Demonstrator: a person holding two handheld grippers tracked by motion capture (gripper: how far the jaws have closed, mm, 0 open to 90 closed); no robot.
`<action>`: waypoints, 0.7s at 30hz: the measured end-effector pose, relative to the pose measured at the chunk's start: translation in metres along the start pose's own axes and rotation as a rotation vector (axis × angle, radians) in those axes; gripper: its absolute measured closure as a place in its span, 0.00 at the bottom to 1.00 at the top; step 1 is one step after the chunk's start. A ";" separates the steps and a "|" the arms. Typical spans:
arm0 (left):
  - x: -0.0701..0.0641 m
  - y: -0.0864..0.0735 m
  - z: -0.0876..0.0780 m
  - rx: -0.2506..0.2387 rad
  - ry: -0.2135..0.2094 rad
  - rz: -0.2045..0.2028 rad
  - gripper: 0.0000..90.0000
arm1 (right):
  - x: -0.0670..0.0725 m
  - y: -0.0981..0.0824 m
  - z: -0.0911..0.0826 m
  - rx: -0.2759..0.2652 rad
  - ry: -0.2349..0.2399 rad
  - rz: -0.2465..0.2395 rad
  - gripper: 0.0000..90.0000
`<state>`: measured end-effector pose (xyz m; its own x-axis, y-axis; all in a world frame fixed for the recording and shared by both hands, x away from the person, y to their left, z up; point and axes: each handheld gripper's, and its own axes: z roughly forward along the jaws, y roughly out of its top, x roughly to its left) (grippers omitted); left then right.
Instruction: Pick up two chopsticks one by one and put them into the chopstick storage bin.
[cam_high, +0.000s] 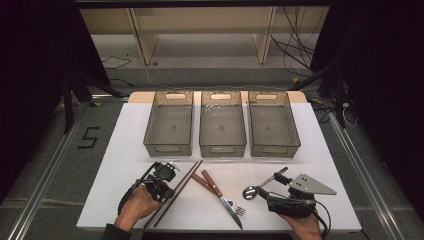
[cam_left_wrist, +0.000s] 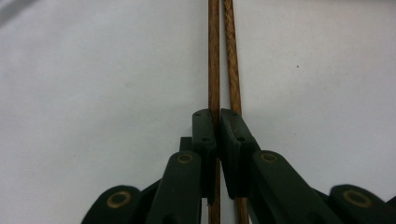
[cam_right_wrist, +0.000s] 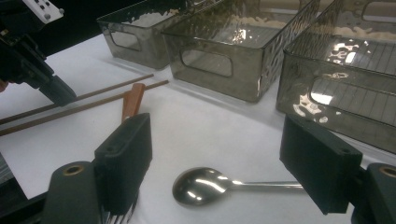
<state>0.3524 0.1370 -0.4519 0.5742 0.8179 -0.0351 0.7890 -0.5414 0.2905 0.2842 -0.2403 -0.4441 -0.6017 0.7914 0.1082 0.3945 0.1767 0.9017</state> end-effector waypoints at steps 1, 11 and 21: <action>0.000 0.000 -0.002 -0.010 0.004 0.005 0.94 | 0.000 0.000 0.000 0.000 0.000 0.000 0.29; 0.006 0.002 -0.034 -0.117 -0.021 0.023 0.94 | 0.000 0.000 0.000 -0.003 0.001 0.001 0.29; 0.014 0.012 -0.059 -0.228 -0.024 0.020 0.94 | 0.000 0.000 0.000 -0.005 0.001 -0.001 0.29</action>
<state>0.3573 0.1533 -0.3928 0.5965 0.8011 -0.0493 0.7091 -0.4972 0.5000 0.2840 -0.2405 -0.4437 -0.6029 0.7905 0.1079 0.3905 0.1744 0.9039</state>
